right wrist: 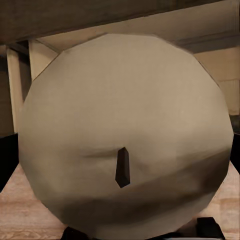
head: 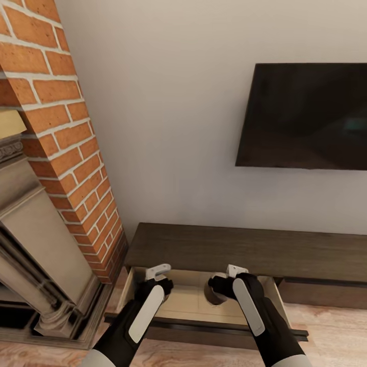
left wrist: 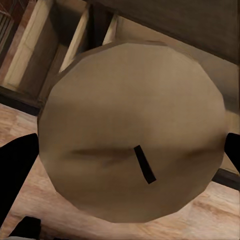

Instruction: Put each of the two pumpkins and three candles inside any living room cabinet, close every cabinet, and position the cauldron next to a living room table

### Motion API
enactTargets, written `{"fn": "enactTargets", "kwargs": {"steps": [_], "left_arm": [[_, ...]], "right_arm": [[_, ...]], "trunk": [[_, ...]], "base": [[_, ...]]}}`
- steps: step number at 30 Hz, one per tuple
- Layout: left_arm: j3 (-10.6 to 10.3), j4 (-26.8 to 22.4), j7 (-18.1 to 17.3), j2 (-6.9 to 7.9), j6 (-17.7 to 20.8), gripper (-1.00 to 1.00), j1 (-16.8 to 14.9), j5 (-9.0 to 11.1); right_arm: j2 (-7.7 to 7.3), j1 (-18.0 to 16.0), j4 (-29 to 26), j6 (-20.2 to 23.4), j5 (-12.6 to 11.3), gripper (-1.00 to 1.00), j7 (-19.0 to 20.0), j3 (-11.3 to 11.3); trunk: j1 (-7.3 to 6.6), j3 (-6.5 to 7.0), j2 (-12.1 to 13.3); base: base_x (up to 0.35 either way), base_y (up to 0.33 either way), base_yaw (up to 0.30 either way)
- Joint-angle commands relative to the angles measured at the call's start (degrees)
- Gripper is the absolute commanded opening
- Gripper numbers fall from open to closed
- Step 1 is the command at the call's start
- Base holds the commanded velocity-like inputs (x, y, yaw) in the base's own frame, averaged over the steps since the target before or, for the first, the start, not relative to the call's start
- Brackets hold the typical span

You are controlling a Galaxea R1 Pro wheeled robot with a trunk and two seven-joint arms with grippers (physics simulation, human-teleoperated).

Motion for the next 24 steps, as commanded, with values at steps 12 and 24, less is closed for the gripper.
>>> {"fn": "enactTargets", "kwargs": {"steps": [12,24], "left_arm": [[-4.89,0.92,-3.11,0.0,-4.42,-1.0,-0.05,0.11],[-4.99,1.11,-3.29,0.0,-4.46,-1.0,-0.05,0.17]], "right_arm": [[0.16,-0.28,3.41,-4.56,-0.49,-1.0,-0.67,5.0],[0.34,-0.38,5.16,-10.53,1.54,-1.0,-0.62,6.9]], "trunk": [[2.65,-2.23,-4.88],[5.28,-4.38,-9.69]], "base": [[0.0,0.0,0.0],[0.0,0.0,0.0]]}}
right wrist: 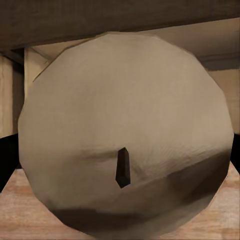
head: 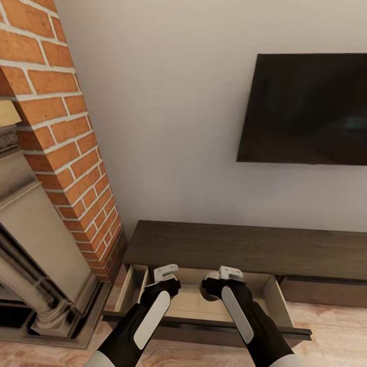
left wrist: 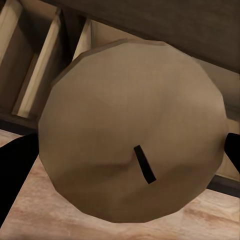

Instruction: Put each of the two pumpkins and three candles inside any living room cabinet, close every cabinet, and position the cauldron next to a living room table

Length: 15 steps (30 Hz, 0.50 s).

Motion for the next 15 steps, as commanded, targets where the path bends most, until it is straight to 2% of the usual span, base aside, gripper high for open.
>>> {"fn": "enactTargets", "kwargs": {"steps": [1,2,4,15], "left_arm": [[-0.08,-0.07,0.44,0.0,0.13,-1.0,-0.05,0.32],[-0.1,-0.07,0.43,0.0,0.15,-1.0,-0.05,0.32],[-0.11,-0.07,0.43,0.0,0.26,-1.0,-0.05,0.34],[-0.29,-0.21,1.13,0.0,2.06,-1.0,-0.05,0.37]], "right_arm": [[-0.02,-0.05,-0.04,-0.31,-0.3,-1.0,-0.6,1.03],[-0.02,-0.05,-0.01,-1.02,-0.26,-1.0,-0.6,2.19],[-0.02,-0.05,0.16,-1.92,-0.23,-1.0,-0.6,3.13],[-0.06,-0.05,0.3,-2.37,-0.26,-1.0,-0.44,3.67]], "trunk": [[0.23,-0.24,-0.46],[0.45,-0.42,-0.86],[0.89,-0.78,-1.66],[3.3,-2.76,-6.07]], "base": [[0.0,0.0,0.0],[0.0,0.0,0.0],[0.0,0.0,0.0],[0.0,0.0,0.0]]}}
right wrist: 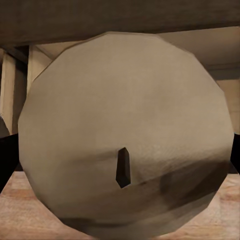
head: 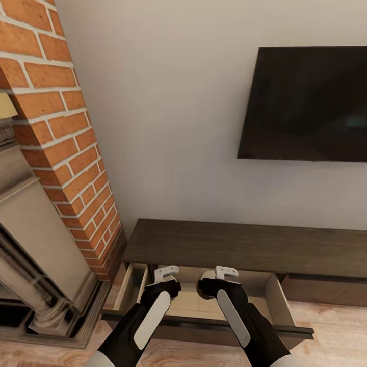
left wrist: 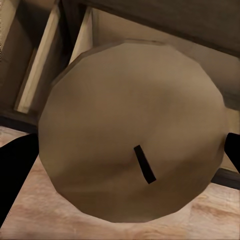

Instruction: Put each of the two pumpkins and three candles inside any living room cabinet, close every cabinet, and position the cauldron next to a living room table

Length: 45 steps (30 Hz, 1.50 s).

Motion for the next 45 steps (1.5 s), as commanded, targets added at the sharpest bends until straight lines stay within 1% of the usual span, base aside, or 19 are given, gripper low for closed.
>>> {"fn": "enactTargets", "kwargs": {"steps": [1,6,9,10,13,14,21,23,25,27,28,32,40,43,45], "left_arm": [[-0.07,-0.17,0.55,0.0,0.41,-1.0,-0.1,0.35],[-0.21,-0.5,0.76,0.0,2.77,-1.0,-0.58,0.38],[-0.28,-0.32,0.69,0.0,5.04,-1.0,-1.86,0.45],[-0.36,-0.12,0.67,0.0,5.22,-1.0,-1.97,0.45],[-2.01,0.47,0.67,0.0,5.5,-1.0,-2.13,0.29],[-2.26,0.51,0.69,0.0,5.5,-1.0,-2.14,0.27],[-2.79,0.67,0.69,0.0,5.45,-1.0,-2.16,0.3],[-2.85,0.69,0.66,0.0,4.93,-1.0,-2.16,0.28],[-2.93,1.19,0.59,0.0,2.85,-1.0,-2.16,0.33],[-3.02,2.96,0.5,0.0,0.62,-1.0,-2.16,0.25],[-3.03,3.41,0.49,0.0,0.18,-1.0,-2.16,0.13],[-3.06,4.16,0.39,0.0,-0.56,-1.0,-2.16,-0.3],[-3.14,4.21,0.11,0.0,-0.72,-1.0,-2.16,-0.31],[-4.97,4.13,0.1,0.0,-1.07,-1.0,-2.16,-0.36],[-6.74,3.79,0.05,0.0,-2.94,-1.0,-2.16,-0.34]], "right_arm": [[0.0,-0.05,-0.11,0.06,-0.62,-1.0,-0.57,0.11],[-0.12,-0.05,-0.2,0.07,-0.62,-1.0,-0.56,0.14],[-0.15,-0.05,-0.2,0.07,-0.6,-1.0,-0.56,0.14],[-0.15,-0.05,-0.23,0.07,-0.59,-1.0,-0.56,0.14],[-0.15,-0.05,-0.2,0.07,-0.57,-1.0,-0.56,0.14],[-0.15,-0.05,-0.21,0.07,-0.57,-1.0,-0.56,0.14],[-0.28,-0.05,-0.18,0.08,-0.55,-1.0,-0.56,0.14],[-0.37,-0.05,-0.18,0.11,-0.53,-1.0,-0.56,0.11],[-0.4,-0.05,-0.18,0.09,-0.52,-1.0,-0.56,0.09],[-0.41,-0.05,-0.18,0.09,-0.49,-1.0,-0.56,0.06],[-0.41,-0.05,-0.18,0.08,-0.48,-1.0,-0.56,0.06],[-0.41,-0.05,-0.18,0.12,-0.48,-1.0,-0.56,0.05],[-0.51,-0.05,-0.2,0.15,-0.52,-1.0,-0.5,0.05],[-0.5,-0.05,-0.16,0.16,-0.52,-1.0,-0.48,0.05],[-0.5,-0.05,-0.17,0.16,-0.53,-1.0,-0.48,0.05]], "trunk": [[0.23,-0.24,-0.45],[1.32,-1.14,-2.46],[1.98,-1.68,-3.66],[2.2,-1.86,-4.06],[2.86,-2.39,-5.27],[3.08,-2.57,-5.67],[4.62,-3.83,-8.48],[5.06,-4.19,-9.28],[5.5,-4.55,-10.08],[5.94,-4.91,-10.88],[6.16,-5.09,-11.28],[7.04,-5.81,-12.89],[8.79,-7.24,-16.1],[8.79,-7.24,-16.1],[8.79,-7.24,-16.1]], "base": [[0.0,0.0,0.0],[0.0,0.0,0.0],[0.0,0.0,0.0],[0.0,0.0,0.0],[0.0,0.0,0.0],[0.0,0.0,0.0],[0.0,0.0,0.0],[0.0,0.0,0.0],[0.0,0.0,0.0],[0.0,0.0,0.0],[0.0,0.0,0.0],[0.0,0.0,0.0],[0.0,0.0,0.0],[0.0,0.0,0.0],[0.0,0.0,0.0]]}}
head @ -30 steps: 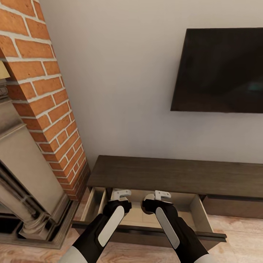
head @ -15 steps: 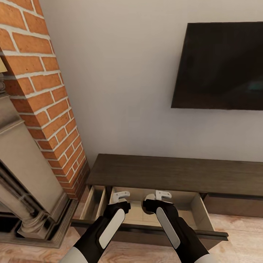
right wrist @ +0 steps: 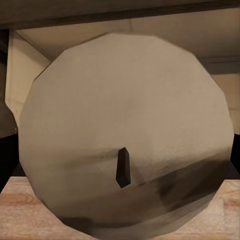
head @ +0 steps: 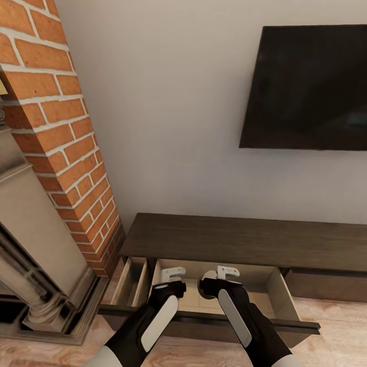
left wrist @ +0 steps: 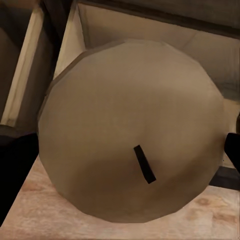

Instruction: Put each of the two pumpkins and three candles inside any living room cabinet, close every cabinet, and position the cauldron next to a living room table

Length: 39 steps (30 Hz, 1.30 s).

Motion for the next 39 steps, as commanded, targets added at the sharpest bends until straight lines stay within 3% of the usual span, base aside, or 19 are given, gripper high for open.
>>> {"fn": "enactTargets", "kwargs": {"steps": [1,6,28,39], "left_arm": [[-0.8,-0.13,0.44,0.0,-0.38,-1.0,-0.04,0.21],[-3.0,-0.32,0.5,0.0,-1.6,-1.0,-0.04,0.22],[-3.25,-0.42,0.5,0.0,-1.64,-1.0,-0.04,0.15],[-3.25,-0.44,0.66,0.0,-1.57,-1.0,-0.04,0.06]], "right_arm": [[-0.02,-0.04,-0.07,0.07,-0.61,-1.0,-0.58,0.1],[-0.08,-0.04,-0.18,0.08,-0.63,-1.0,-0.58,0.1],[-0.34,-0.26,0.08,0.5,-0.78,-1.0,-0.69,-0.37],[-0.36,-0.92,0.19,0.51,-0.98,-1.0,-0.85,-0.6]], "trunk": [[0.0,-0.06,-0.03],[0.0,-0.06,-0.03],[0.0,-0.06,-0.03],[2.41,-2.03,-4.44]], "base": [[0.0,0.0,0.0],[0.0,0.0,0.0],[0.014,-0.041,0.0],[0.0,0.0,0.0]]}}
